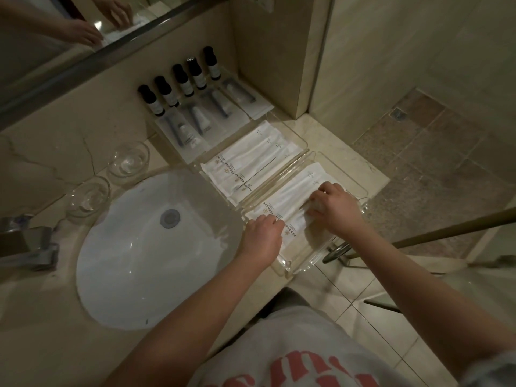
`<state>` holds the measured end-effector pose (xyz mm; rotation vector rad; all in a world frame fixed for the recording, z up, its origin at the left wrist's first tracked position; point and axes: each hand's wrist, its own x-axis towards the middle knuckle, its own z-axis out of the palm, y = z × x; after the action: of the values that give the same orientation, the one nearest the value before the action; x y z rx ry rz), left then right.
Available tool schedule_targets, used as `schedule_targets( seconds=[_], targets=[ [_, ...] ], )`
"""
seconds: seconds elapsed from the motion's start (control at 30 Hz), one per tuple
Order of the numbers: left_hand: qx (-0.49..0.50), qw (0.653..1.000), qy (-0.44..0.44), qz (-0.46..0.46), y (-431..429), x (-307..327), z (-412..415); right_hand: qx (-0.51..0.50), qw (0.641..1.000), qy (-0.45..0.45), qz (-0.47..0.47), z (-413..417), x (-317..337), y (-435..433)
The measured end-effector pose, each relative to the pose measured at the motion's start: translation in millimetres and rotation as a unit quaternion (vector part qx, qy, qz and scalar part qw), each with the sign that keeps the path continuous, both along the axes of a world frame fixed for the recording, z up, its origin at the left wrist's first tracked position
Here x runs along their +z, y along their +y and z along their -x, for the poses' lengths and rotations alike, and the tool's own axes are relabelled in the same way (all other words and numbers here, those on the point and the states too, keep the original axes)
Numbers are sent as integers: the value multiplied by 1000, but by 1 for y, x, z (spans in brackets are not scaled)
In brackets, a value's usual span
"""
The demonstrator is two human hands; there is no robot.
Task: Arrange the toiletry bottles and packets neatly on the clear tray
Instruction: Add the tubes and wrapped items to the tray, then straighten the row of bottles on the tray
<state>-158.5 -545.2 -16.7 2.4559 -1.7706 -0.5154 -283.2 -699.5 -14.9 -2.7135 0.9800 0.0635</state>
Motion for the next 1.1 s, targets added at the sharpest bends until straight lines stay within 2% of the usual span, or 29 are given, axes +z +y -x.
schedule_targets(
  seconds=[0.17,0.3,0.5,0.73,1.1],
  targets=[
    [38,997,15,63,11,8,-15,16,1000,-22,3,-10,13,11],
    [90,992,-16,84,31,22,-45,64,997,-51,-1,-36,28,30],
    [212,975,-65,9,104,42,-100,155,987,-49,-10,-97,45,84],
    [338,936,-89,-50,225,54,-141,255,967,1,-11,-172,54,173],
    [526,842,-51,-105,403,50,-192,440,897,42,-22,-286,57,339]
  ],
)
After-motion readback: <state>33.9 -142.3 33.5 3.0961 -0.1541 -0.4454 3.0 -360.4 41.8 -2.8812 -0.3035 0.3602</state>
